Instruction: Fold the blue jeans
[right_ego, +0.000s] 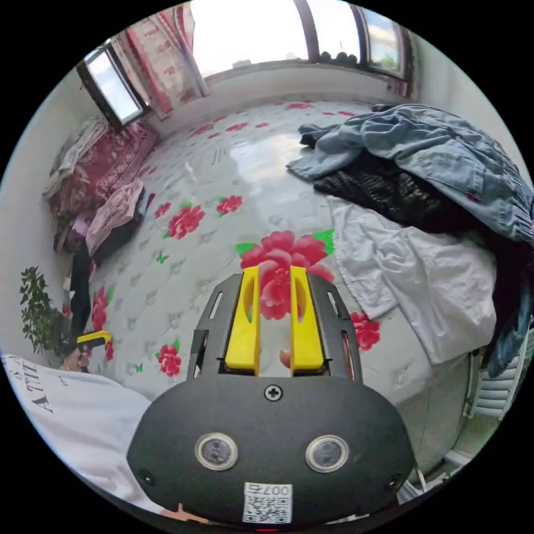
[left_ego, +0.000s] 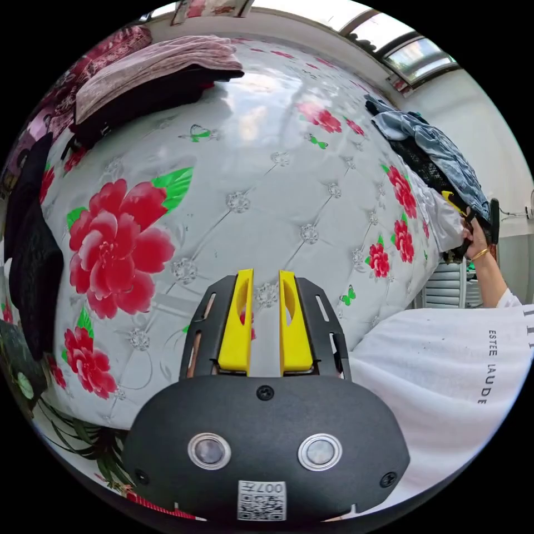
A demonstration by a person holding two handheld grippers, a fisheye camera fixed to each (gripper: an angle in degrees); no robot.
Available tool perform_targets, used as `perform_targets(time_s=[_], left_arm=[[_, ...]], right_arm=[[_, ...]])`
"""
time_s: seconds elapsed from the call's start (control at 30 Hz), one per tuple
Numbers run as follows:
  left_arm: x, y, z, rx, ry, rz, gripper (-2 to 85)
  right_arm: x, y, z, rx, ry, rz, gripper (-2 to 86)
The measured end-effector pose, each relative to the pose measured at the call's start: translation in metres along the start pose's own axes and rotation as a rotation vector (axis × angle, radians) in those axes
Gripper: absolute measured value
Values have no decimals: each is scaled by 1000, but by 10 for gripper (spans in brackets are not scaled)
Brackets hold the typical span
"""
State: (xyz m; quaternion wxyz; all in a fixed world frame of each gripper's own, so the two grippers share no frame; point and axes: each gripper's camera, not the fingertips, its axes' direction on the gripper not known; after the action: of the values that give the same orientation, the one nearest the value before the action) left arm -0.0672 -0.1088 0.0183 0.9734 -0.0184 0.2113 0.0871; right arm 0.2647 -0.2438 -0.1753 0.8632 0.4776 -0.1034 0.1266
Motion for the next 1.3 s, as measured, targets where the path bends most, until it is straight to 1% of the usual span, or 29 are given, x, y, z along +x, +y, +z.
perform_targets(time_s=[0.07, 0.1, 0.17, 0.27, 0.4, 0.47, 0.5, 0.6, 0.67, 0.7, 0.73, 0.77, 0.8, 0.83, 0.87, 0.9, 0.93, 0.97, 1.0, 1.07, 1.1, 1.13, 1.17, 1.2, 1.27, 1.3], left_arm=[[12, -14, -5, 1, -27, 34, 75], [15, -17, -6, 4, -33, 39, 75], [25, -22, -10, 18, -51, 47, 71], [36, -22, -10, 33, -82, 44, 67], [45, -20, -4, 0, -70, 20, 63], [48, -18, 0, -24, -58, 6, 61], [49, -17, 0, -26, -57, 5, 60], [50, -14, -2, -26, -62, 2, 57], [49, -11, -5, -11, -51, 4, 54], [48, -10, -5, -8, -47, 5, 54], [46, -8, -6, -3, -39, 7, 53], [44, -6, -8, 4, -32, 11, 53], [43, -5, -9, 9, -30, 15, 53], [41, -3, -11, 22, -28, 22, 53], [38, 0, -13, 35, -25, 29, 53], [37, 2, -15, 42, -22, 31, 54], [35, 6, -18, 54, -9, 36, 53], [32, 11, -20, 64, 5, 40, 53], [30, 14, -22, 68, 9, 42, 53], [22, 27, -28, 90, 9, 42, 54], [19, 31, -30, 96, 7, 40, 54], [11, 39, -33, 105, 2, 25, 54], [2, 47, -36, 115, -9, 1, 54], [-3, 51, -38, 120, -18, -16, 54], [-30, 71, -50, 144, -66, -111, 51], [-37, 76, -54, 153, -84, -141, 48]], right_arm=[[62, -18, -68, 199, 183, 117, 85], [76, -23, -84, 238, 230, 139, 88], [128, -41, -138, 347, 402, 224, 100], [182, -62, -179, 355, 503, 296, 109], [232, -83, -179, 262, 489, 352, 108], [264, -82, -159, 177, 450, 493, 99], [265, -79, -156, 181, 457, 511, 94], [242, -65, -162, 232, 487, 441, 60], [214, -46, -171, 305, 365, 353, 33], [207, -42, -171, 301, 339, 329, 28], [193, -35, -169, 269, 270, 293, 21], [176, -26, -169, 267, 156, 253, 16], [165, -19, -170, 280, 84, 226, 15], [138, -7, -171, 300, -48, 175, 12], [106, 3, -166, 282, -163, 105, 10], [87, 8, -162, 265, -210, 64, 9], [46, 19, -152, 236, -310, -16, 7], [3, 32, -139, 190, -441, -80, 6], [-19, 38, -131, 164, -510, -110, 6], [-117, 70, -98, 50, -802, -234, 5], [-144, 78, -88, 7, -871, -265, 6], [-200, 96, -70, -90, -980, -332, 7], [-258, 116, -54, -188, -1051, -430, 9], [-285, 126, -48, -235, -1072, -486, 10], [-370, 159, -39, -368, -1117, -692, 19], [-384, 164, -39, -392, -1109, -744, 21]])
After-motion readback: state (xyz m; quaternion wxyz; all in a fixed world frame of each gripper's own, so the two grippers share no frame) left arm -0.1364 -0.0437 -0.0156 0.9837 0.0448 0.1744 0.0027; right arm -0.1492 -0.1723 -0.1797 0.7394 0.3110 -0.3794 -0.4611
